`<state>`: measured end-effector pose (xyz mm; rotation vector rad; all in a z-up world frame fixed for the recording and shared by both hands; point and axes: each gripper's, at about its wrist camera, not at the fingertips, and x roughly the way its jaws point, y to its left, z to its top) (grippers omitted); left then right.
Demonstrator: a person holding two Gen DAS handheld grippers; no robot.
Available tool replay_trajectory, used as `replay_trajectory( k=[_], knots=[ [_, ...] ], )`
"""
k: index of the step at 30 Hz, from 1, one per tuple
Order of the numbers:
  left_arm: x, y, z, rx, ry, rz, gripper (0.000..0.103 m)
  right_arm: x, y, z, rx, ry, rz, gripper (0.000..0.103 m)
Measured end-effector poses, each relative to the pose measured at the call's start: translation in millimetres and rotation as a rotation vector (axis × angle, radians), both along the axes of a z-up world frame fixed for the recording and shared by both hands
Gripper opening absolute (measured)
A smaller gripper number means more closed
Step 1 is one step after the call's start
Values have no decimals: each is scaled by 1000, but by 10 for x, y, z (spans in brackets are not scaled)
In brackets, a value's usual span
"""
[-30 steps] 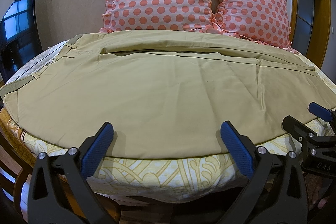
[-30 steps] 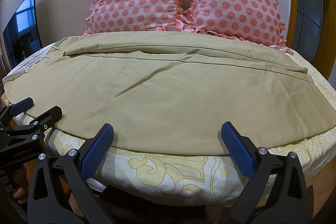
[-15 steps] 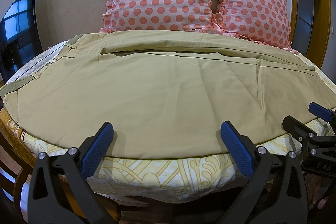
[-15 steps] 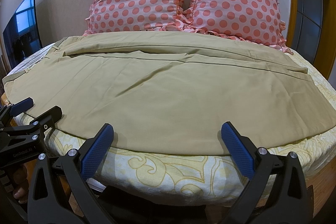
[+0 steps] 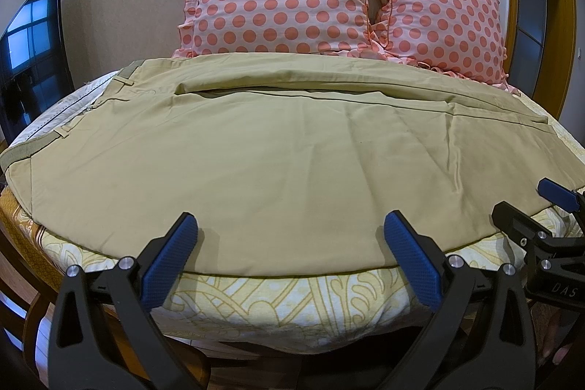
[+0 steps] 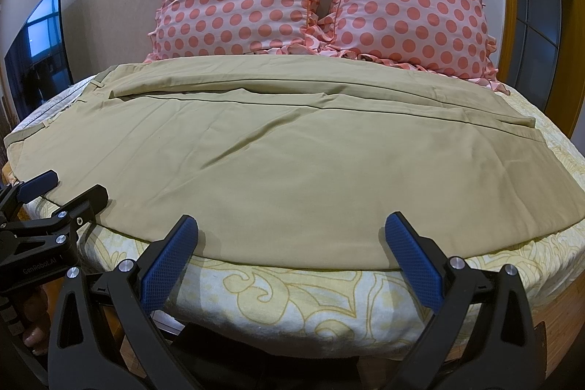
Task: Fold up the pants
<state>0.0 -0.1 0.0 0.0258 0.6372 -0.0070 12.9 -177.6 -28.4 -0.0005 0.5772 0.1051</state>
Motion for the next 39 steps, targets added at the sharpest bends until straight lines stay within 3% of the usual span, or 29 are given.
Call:
replay_trajectory(
  k=[18,21,24,28,33,34,37,39],
  knots=[
    [1,-2,1,0,-2,2,101,14,-11,7,-1,14,26,102],
    [16,-3,144,10,28,6,101,101,-161,114,32,42,58,102],
    [9,10,284,34,-19,1,101,220,-494,371,83,-13,-3,102],
    [161,2,522,28,-77,15,101,764,-1211,806,84,-35,-182,102],
    [531,20,678,-43,-101,56,101,1799,-2139,928,149,81,-401,102],
    [588,15,679,-45,-95,60,101,2065,-2356,899,178,121,-468,99],
    [751,8,662,-53,-77,69,101,2662,-2787,810,212,200,-607,72],
    [832,8,629,-46,-69,72,101,2950,-2995,747,240,240,-669,72]
  ],
)
